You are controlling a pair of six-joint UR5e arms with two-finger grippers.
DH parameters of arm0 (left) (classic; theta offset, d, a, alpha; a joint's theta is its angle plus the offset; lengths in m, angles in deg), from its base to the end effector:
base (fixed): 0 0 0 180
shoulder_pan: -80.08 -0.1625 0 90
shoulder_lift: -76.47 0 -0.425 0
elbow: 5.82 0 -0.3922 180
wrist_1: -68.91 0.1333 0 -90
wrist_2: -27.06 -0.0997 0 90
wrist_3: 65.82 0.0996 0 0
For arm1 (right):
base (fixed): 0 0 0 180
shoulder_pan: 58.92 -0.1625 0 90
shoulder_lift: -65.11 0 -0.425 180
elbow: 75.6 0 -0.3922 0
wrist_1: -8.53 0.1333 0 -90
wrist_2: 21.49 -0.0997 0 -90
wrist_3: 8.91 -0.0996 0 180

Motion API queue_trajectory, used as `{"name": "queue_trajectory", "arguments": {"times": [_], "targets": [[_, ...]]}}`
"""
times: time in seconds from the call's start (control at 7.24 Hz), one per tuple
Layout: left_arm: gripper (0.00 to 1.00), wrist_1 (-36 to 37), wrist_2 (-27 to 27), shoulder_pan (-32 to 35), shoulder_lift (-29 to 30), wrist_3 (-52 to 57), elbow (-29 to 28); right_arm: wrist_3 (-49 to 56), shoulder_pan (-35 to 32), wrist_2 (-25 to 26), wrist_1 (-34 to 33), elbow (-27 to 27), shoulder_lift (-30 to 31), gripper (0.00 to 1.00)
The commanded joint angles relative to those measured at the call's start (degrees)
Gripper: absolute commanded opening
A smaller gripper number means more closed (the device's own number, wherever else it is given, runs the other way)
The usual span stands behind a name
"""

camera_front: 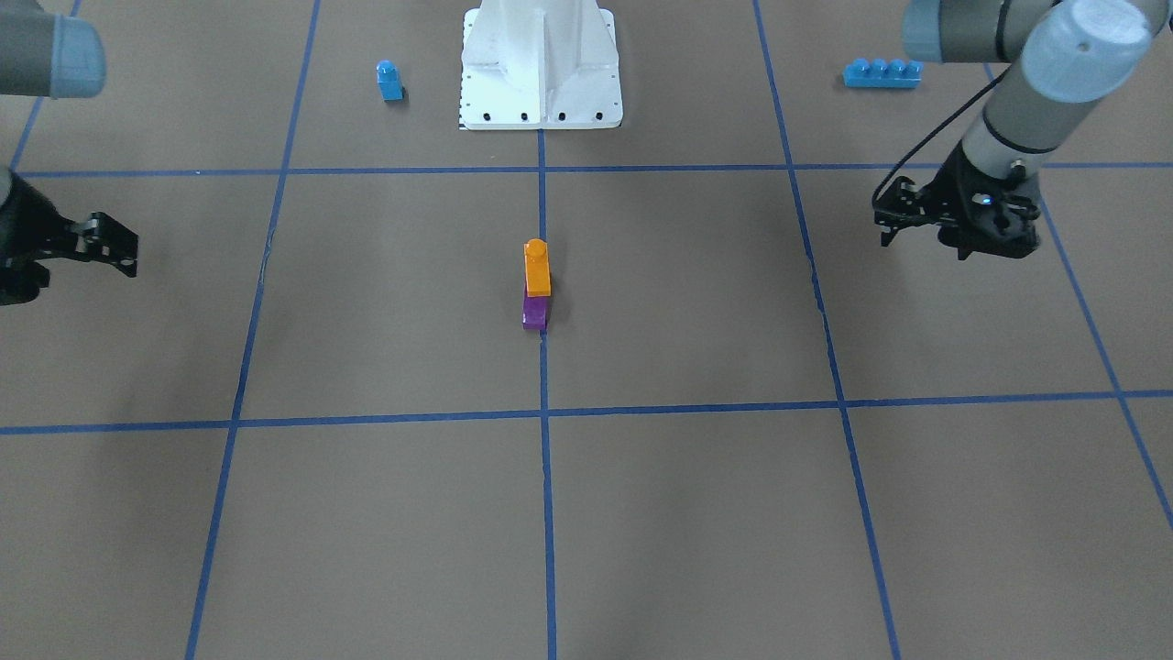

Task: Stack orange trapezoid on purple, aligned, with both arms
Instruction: 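Open the right gripper and raise it away from the stack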

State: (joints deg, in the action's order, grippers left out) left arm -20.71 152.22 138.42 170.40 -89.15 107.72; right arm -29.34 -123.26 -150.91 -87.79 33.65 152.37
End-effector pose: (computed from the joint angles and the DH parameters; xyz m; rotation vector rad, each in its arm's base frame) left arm 0.1993 -0.4680 0.4327 0.1285 0.7473 0.2834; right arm -0.1537 -0.4817 0.4873 -0.0260 -0.7327 -0.1812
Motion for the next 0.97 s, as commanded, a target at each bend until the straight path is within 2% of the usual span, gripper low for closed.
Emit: {"name": "queue_trajectory", "arguments": {"times": [0.0,0.14,0.28,0.55,0.69,0.83], "targets": [[0.99,-0.03,7.79,13.58,-5.94,15.11,-2.77,16.14,-10.06,-2.5,-0.01,-1.32,7.46,1.0],[1.0,0.06,10.95,19.21,-8.04,18.03,-4.88,20.56,-14.02,-3.81,-0.01,-1.32,10.62,1.0],[1.0,0.15,10.89,23.44,-10.85,19.11,-5.25,21.73,-16.84,-4.43,-0.01,-2.02,11.52,1.0],[1.0,0.32,10.28,25.16,-12.02,18.42,-6.13,23.4,-21.85,-4.44,-0.01,-2.73,12.23,1.0],[1.0,0.24,10.28,26.11,-12.11,18.5,-6.48,27.41,-23.53,-4.61,-0.01,-2.99,13.63,1.0],[1.0,0.67,9.58,26.12,-11.15,18.33,-6.75,29.98,-23.55,-4.53,-0.01,-3.25,14.07,1.0]]}}
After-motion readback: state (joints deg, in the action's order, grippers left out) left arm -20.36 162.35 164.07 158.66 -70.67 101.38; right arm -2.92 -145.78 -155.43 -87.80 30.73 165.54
